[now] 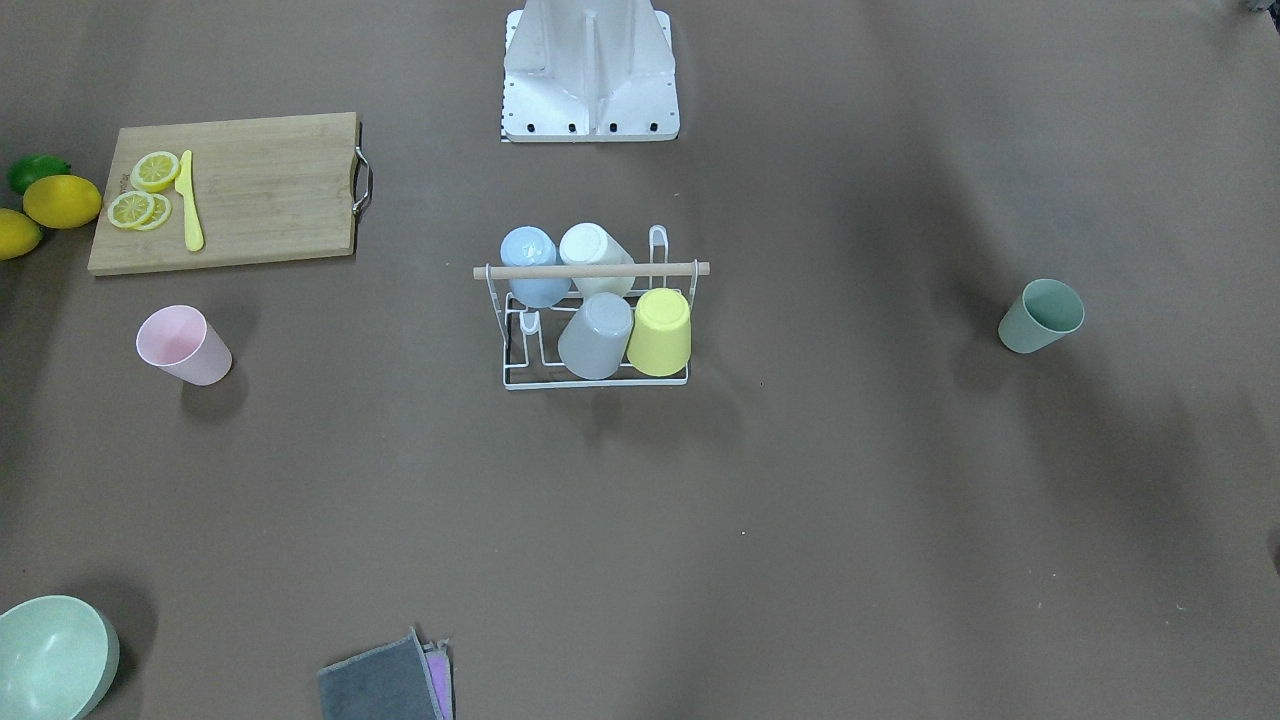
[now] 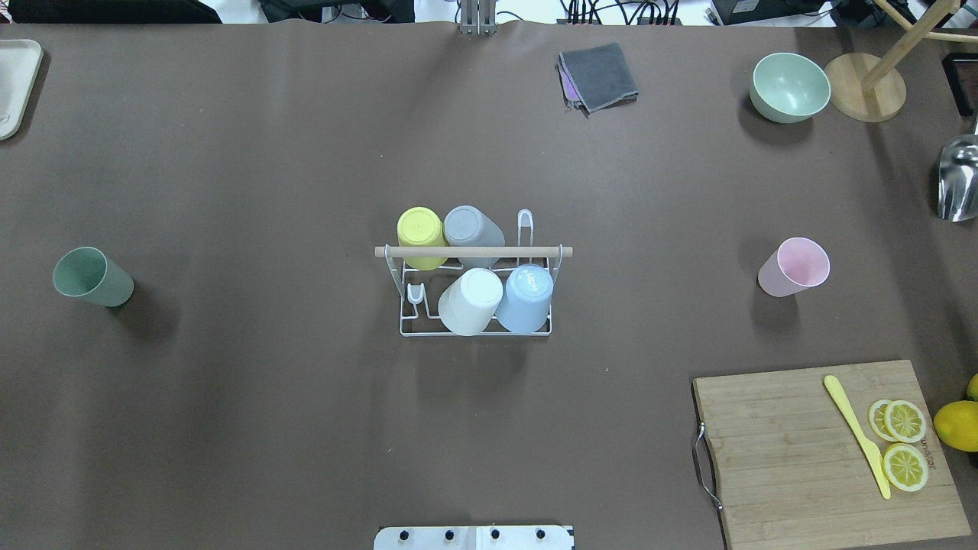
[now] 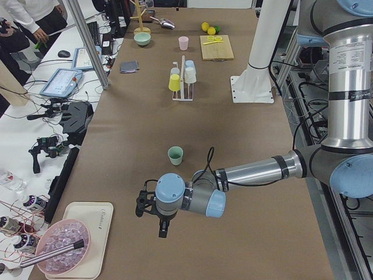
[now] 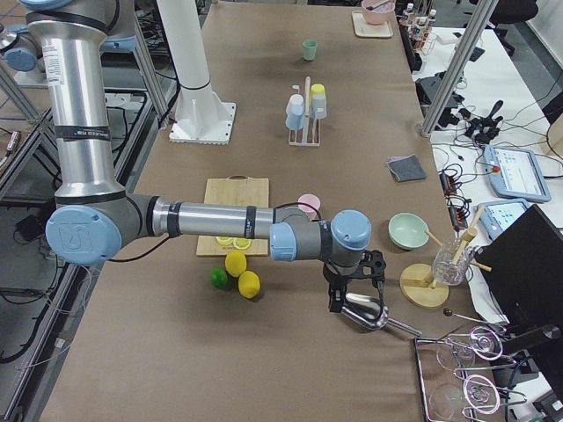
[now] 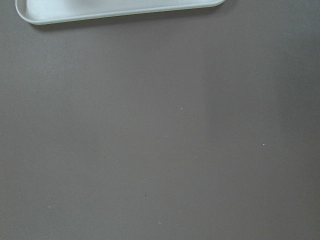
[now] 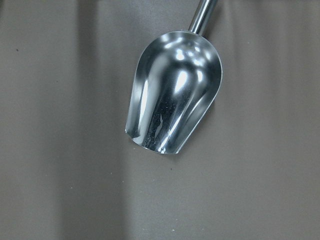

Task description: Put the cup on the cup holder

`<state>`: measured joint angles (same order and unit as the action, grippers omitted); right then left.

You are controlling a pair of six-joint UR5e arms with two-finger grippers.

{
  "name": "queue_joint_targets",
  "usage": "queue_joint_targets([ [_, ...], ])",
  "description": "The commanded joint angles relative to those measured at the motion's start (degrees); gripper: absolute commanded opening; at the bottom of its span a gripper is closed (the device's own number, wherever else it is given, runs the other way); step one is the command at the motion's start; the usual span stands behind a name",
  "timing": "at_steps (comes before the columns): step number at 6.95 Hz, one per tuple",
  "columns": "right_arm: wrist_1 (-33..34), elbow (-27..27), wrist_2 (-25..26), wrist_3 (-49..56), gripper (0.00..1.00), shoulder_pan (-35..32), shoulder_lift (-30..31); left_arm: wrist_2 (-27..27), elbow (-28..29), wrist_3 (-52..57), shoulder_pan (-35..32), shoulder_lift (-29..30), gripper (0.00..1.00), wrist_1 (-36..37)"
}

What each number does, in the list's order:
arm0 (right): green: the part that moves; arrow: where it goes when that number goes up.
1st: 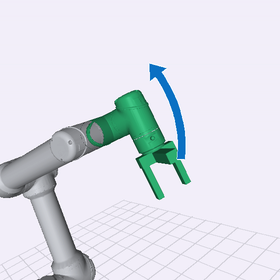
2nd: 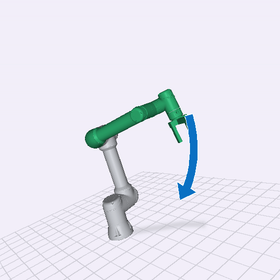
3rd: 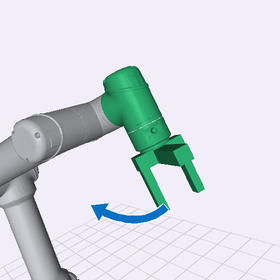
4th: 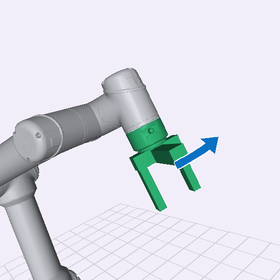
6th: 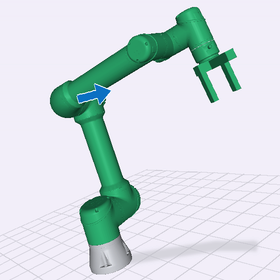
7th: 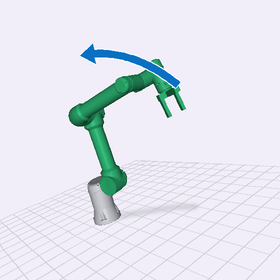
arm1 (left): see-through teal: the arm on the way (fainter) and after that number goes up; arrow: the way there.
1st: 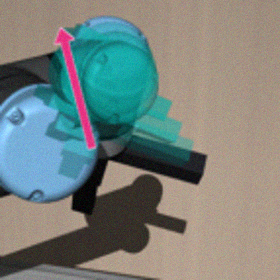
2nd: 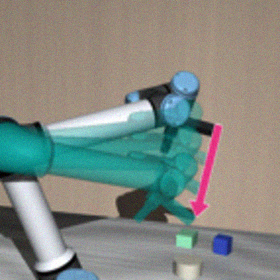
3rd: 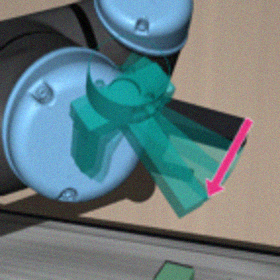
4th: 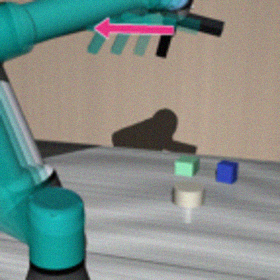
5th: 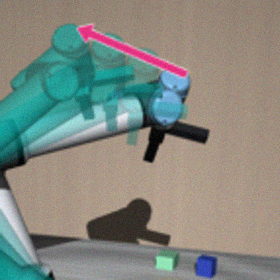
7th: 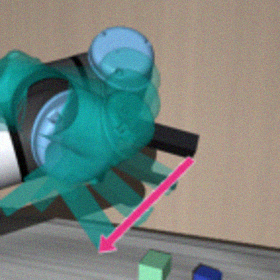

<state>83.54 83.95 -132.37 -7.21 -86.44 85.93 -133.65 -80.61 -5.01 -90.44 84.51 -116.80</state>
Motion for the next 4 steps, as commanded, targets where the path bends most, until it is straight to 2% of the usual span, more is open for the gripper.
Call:
queue_joint_targets([
  [1,0.0,-0.2,-0.3,-0.1,1.00,0.0,-0.1,-0.2,-0.2,0.2,0.0,-0.1,0.98,0.0],
  [4,0.6,-0.3,-0.4,-2.3,1.00,2.0,-0.5,0.2,0.0,0.4,-0.1,-0.2,0.98,0.0],
])
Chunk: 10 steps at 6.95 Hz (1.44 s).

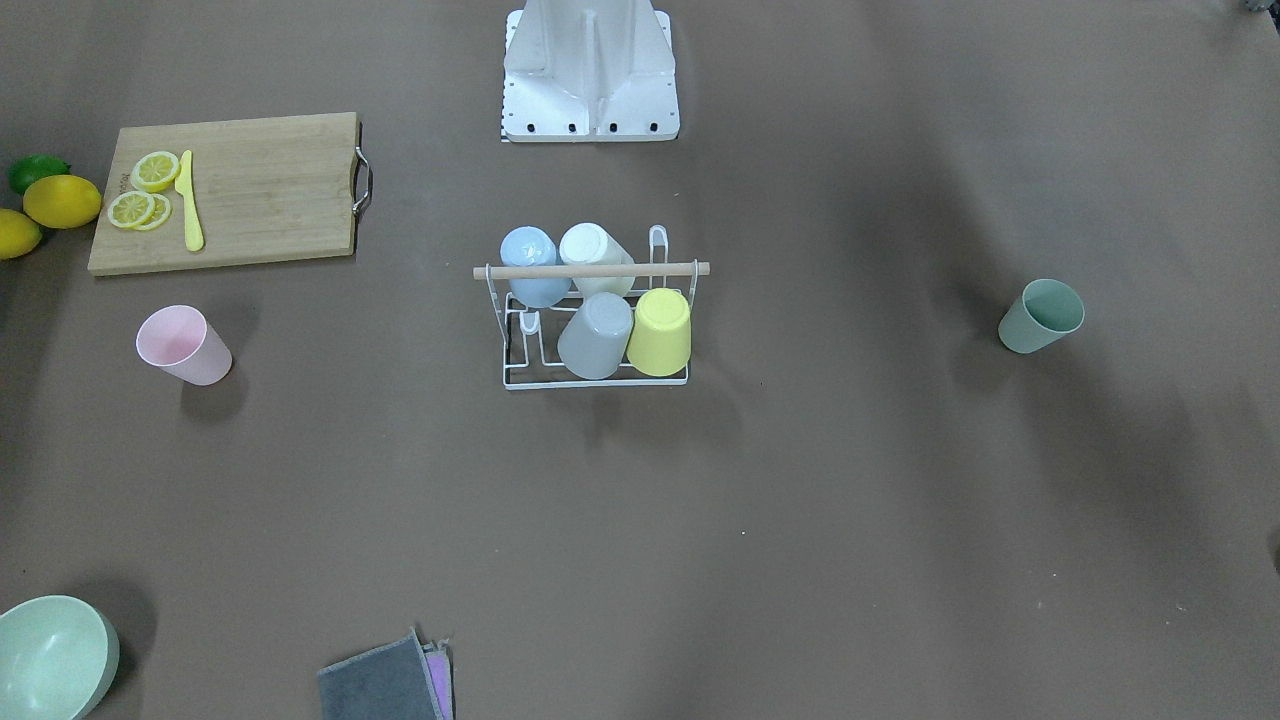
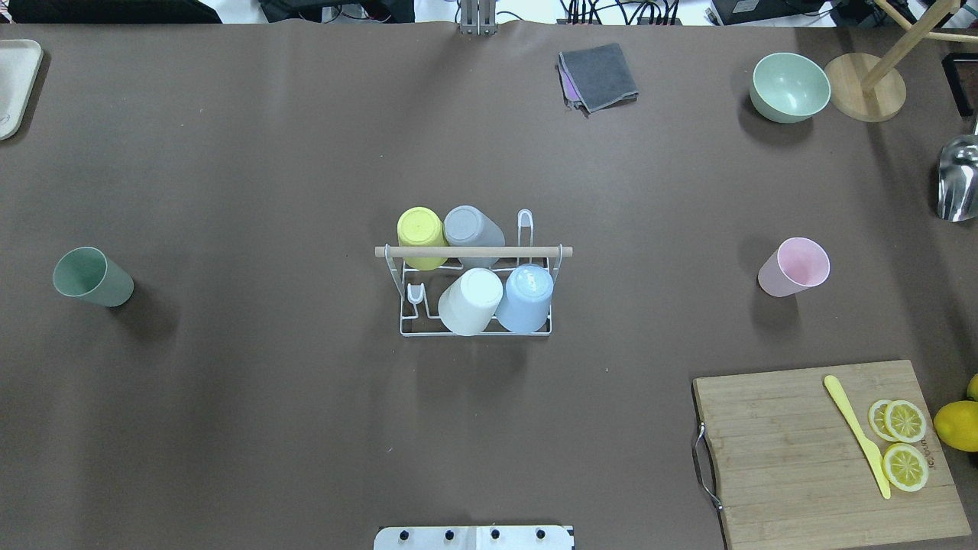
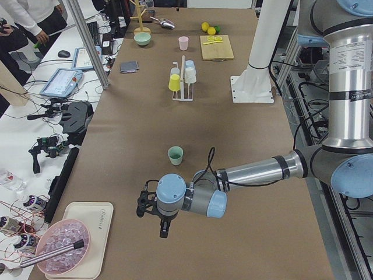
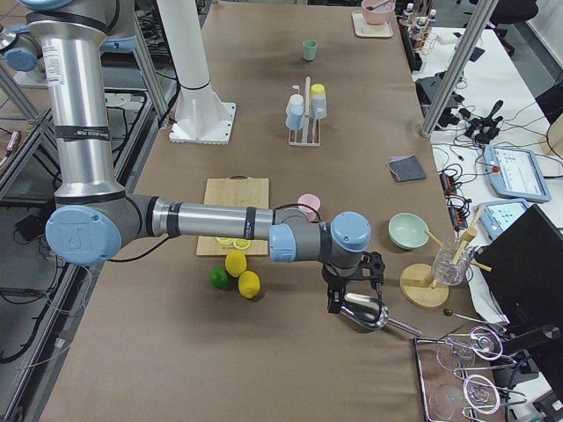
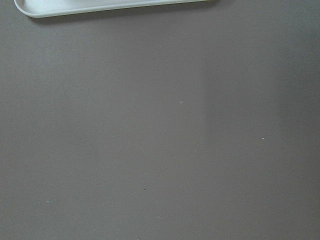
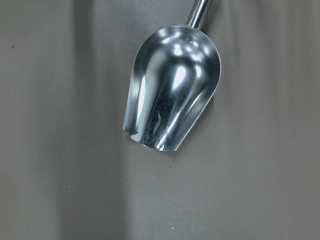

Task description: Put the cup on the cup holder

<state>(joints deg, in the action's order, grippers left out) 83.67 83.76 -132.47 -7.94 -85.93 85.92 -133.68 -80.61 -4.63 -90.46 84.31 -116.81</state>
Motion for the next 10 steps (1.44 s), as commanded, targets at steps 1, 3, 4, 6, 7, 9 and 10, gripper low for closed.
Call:
queue_joint_targets([
  [1,0.8,0.0,-1.3,-3.7,1.00,3.6,-2.4,0.3,-0.2,0.1,-0.2,-0.1,0.98,0.0],
  [3,6.5,0.0,-1.1,-4.5,1.00,8.3,-7.9,0.3,-0.2,0.0,-0.2,-0.1,0.98,0.0],
  [4,7.7,-0.1,-1.0,-6.1,1.00,10.8,-10.5,0.3,0.1,-0.1,-0.2,-0.1,0.98,0.0],
  [6,9.0,-1.7,-0.8,-11.2,1.00,16.6,-15.6,-0.3,-0.3,-0.4,-0.2,-0.1,0.98,0.0],
  [7,10.4,-3.8,-0.9,-11.2,0.99,18.5,-18.4,-0.3,-0.3,-0.2,-0.2,-0.1,0.98,-0.1],
  [9,14.5,-6.5,-1.0,-11.2,0.99,21.8,-22.8,-0.3,-1.2,-0.2,-0.3,-0.1,0.98,-0.1],
  [10,14.8,-8.9,-1.1,-11.1,0.99,22.8,-24.2,0.1,-0.2,-0.2,-0.2,-0.1,0.98,-0.2],
])
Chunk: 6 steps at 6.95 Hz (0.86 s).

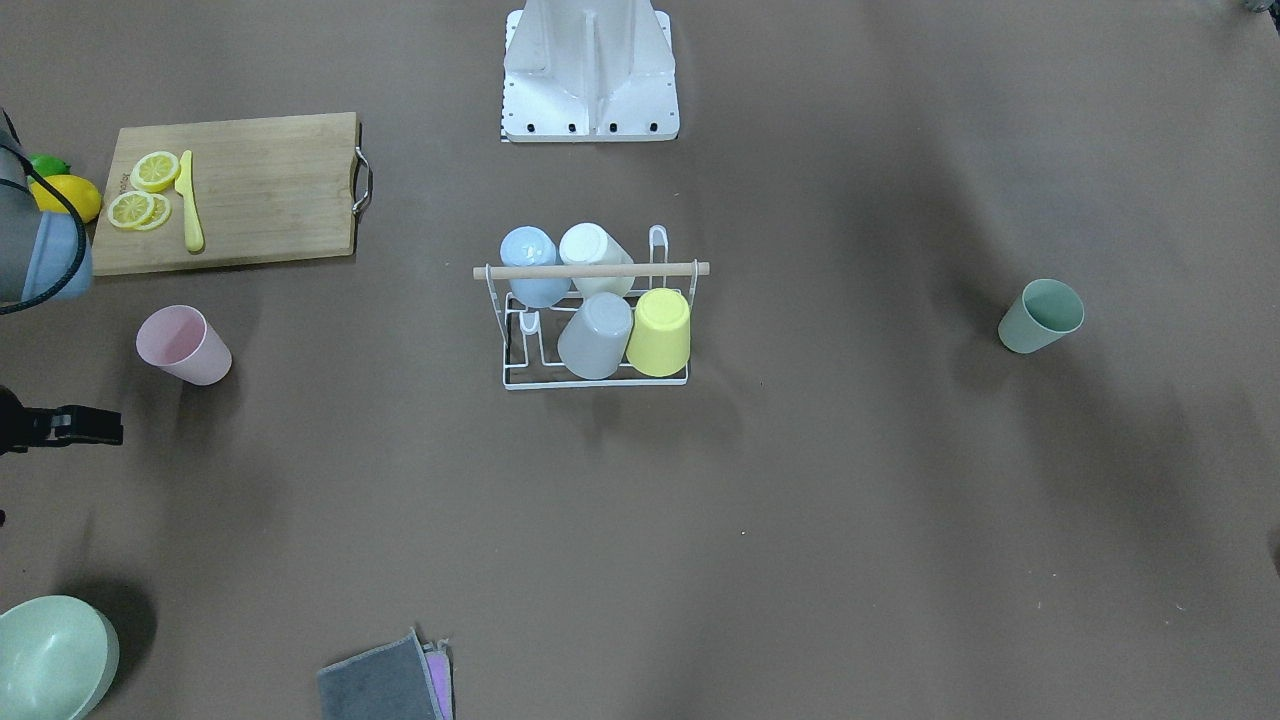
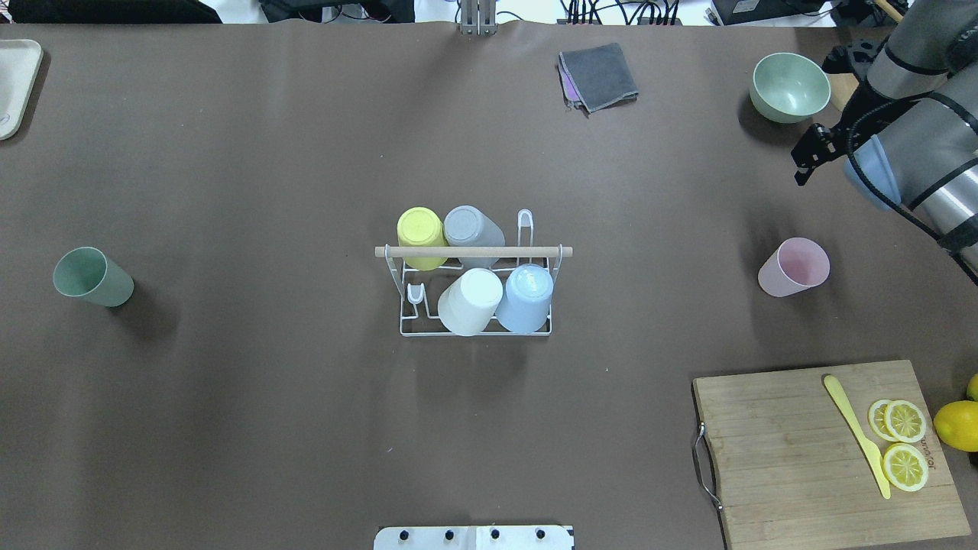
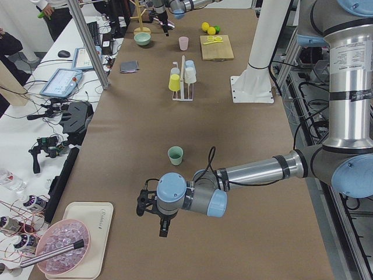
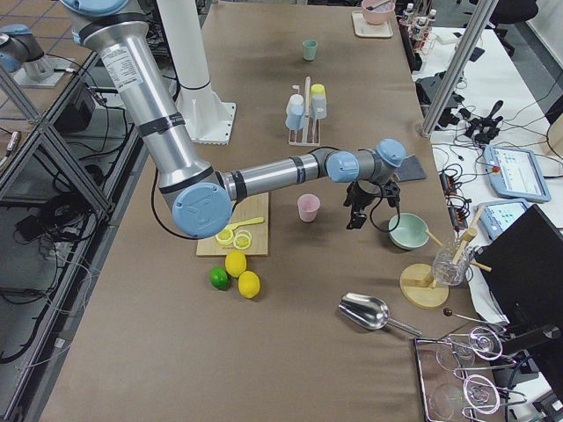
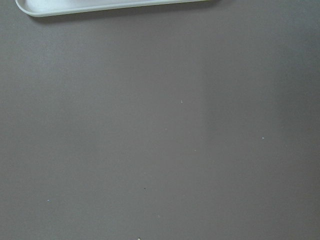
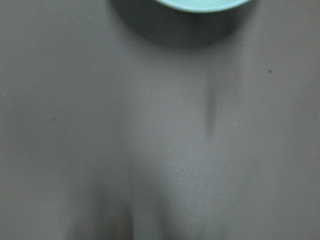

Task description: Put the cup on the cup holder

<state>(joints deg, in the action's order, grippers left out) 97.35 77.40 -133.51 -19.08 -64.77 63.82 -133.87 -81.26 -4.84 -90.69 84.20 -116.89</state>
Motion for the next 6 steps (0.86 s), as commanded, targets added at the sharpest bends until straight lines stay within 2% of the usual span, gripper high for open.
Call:
queue_joint_targets([
  [1,4.0,-3.1,-0.7,0.4,0.99,2.5,-2.7,0.4,0.0,-0.1,0.1,0.1,0.98,-0.4],
  [3,9.2,-6.7,-4.5,2.7,0.99,4.1,-5.3,0.3,-0.7,-0.1,-0.2,0.0,0.98,-0.4],
  [5,15.4,-13.2,-4.7,13.9,0.99,5.4,-10.2,0.5,-0.2,-0.3,0.0,1.1,0.98,-0.4],
  [6,17.5,-13.4,-5.7,14.7,0.99,5.5,-10.4,0.4,-0.3,-0.3,0.0,1.1,0.98,-0.4],
])
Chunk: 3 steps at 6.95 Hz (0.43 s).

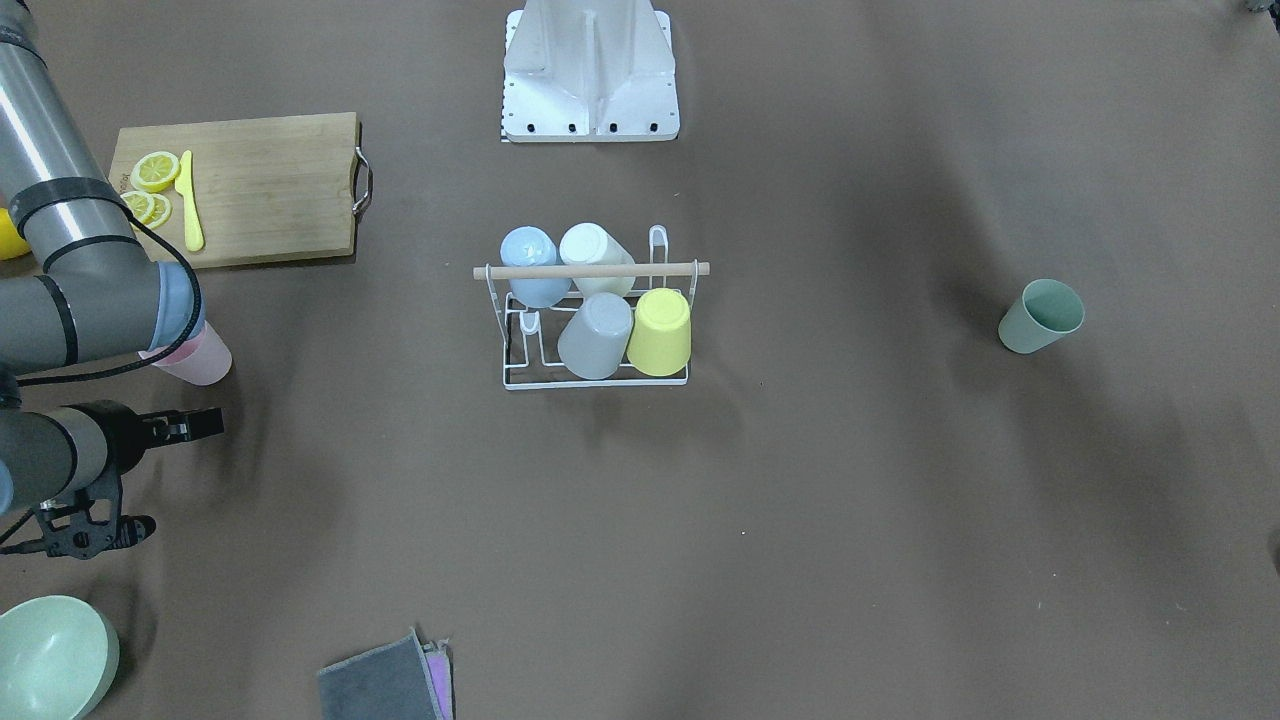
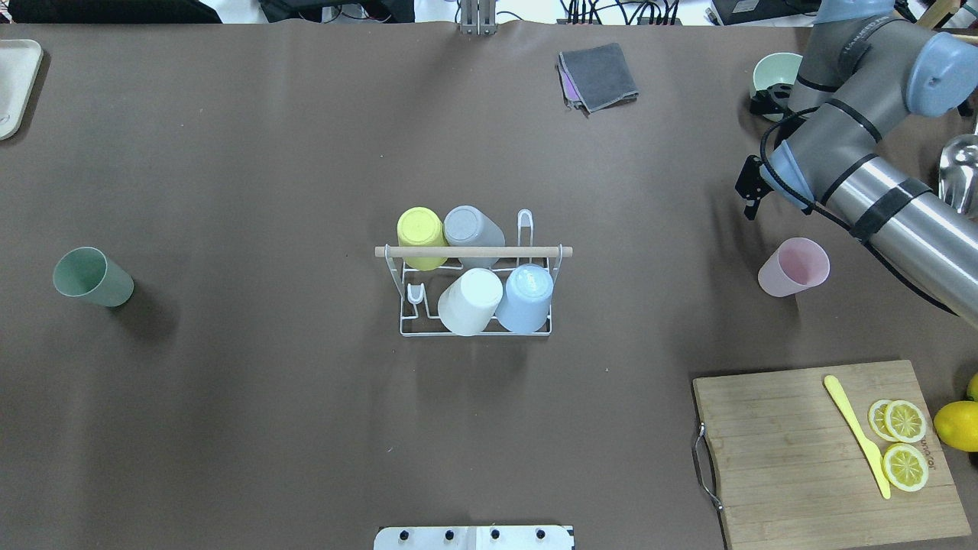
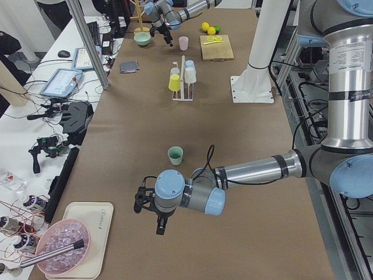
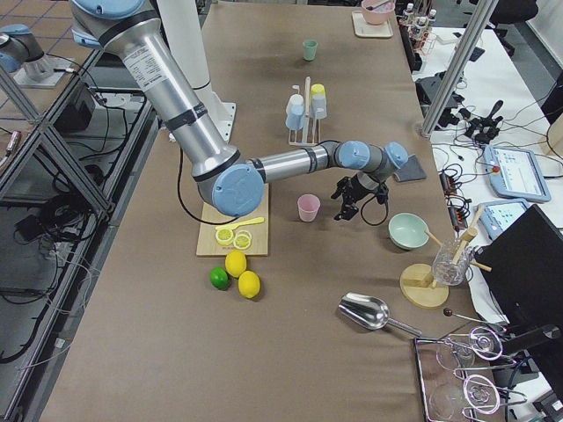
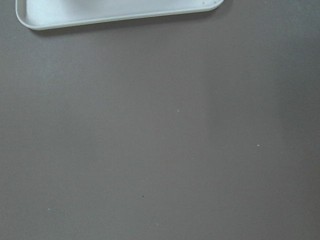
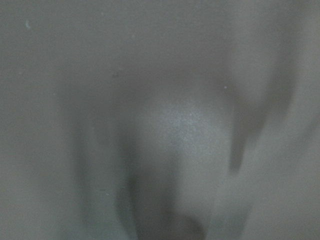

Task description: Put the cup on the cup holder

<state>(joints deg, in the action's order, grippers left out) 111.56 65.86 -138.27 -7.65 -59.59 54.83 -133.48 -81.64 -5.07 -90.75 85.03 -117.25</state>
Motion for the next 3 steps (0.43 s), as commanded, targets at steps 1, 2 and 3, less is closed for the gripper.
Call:
queue_joint_targets([
  [1,3.4,-2.0,-1.5,4.4,0.99,0.4,-1.2,-0.5,-0.4,0.2,0.0,-0.7,0.98,-0.7],
  [2,4.6,-2.7,-1.4,6.8,0.99,0.4,-1.3,0.1,0.2,0.4,-0.1,-2.7,0.98,-4.7],
  [3,5.9,-2.8,-1.2,7.5,0.99,0.4,-1.5,0.2,0.0,0.3,0.0,-3.6,0.98,-4.2],
])
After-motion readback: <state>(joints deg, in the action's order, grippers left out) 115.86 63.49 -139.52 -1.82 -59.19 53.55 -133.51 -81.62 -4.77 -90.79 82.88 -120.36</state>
